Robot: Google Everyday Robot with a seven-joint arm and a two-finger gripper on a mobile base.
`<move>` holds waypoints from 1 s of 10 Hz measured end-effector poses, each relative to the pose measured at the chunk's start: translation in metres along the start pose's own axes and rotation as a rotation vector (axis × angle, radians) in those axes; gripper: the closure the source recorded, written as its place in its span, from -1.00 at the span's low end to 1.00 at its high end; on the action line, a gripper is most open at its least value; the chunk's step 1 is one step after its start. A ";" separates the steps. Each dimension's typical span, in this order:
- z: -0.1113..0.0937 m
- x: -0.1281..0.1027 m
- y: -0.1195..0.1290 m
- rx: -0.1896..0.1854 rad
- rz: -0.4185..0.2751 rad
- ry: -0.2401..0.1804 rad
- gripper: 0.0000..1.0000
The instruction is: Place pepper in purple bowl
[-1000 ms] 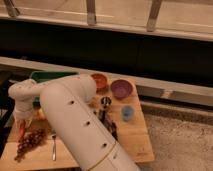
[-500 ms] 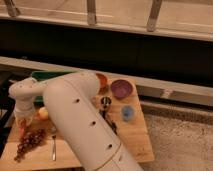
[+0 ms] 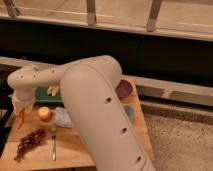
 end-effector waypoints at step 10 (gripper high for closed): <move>-0.064 -0.008 -0.133 -0.034 0.176 -0.054 1.00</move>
